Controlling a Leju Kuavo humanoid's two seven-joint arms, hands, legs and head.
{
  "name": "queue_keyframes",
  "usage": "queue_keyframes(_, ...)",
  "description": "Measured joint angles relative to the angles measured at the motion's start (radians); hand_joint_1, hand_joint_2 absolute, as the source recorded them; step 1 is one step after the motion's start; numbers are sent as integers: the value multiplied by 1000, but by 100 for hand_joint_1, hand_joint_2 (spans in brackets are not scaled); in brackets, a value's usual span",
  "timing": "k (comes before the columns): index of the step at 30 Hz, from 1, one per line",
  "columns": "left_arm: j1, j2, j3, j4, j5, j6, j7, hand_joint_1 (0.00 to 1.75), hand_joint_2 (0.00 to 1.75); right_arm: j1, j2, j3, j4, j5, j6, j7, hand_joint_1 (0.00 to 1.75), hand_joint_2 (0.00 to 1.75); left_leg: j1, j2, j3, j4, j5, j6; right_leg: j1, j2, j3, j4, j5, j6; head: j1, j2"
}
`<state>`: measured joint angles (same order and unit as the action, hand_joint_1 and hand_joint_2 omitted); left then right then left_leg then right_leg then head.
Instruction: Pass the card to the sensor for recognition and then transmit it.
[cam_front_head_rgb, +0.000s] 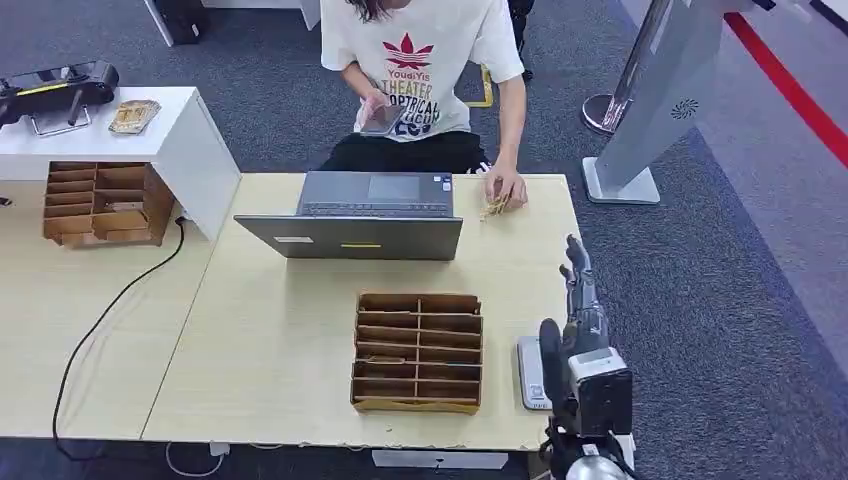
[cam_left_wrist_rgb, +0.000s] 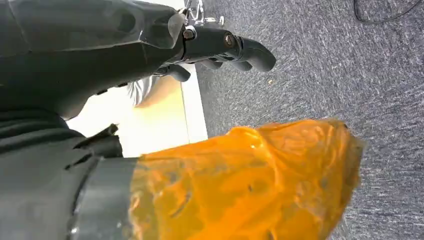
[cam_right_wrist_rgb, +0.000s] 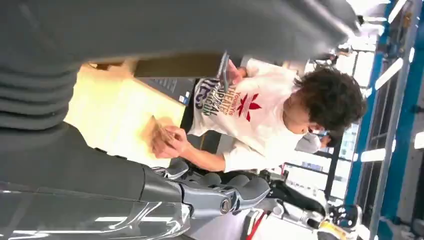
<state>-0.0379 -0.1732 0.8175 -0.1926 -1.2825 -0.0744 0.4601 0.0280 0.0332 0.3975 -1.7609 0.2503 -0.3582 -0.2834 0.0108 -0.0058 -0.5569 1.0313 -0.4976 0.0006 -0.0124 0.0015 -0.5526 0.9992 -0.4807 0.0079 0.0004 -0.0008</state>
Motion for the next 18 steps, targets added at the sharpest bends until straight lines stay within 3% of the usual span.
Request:
queue_keyframes(8, 0, -1, 13, 0, -6, -1, 0, 0, 0, 22, -22, 32, 0, 165, -44, 11, 0, 175, 0, 0, 0, 0, 0, 0, 0, 0, 0, 0, 0, 0, 0, 0)
queue_keyframes(13, 0, -1, 17, 0, -9, -2, 0, 0, 0, 43, -32, 59, -1, 367, -105, 21, 0, 175, 0, 0, 0, 0, 0, 0, 0, 0, 0, 0, 0, 0, 0, 0)
queue_keyframes(18, 0, -2, 20, 0, -10, -2, 0, 0, 0, 56, -36, 77, -3, 407, -119, 30, 0, 175, 0, 0, 0, 0, 0, 0, 0, 0, 0, 0, 0, 0, 0, 0)
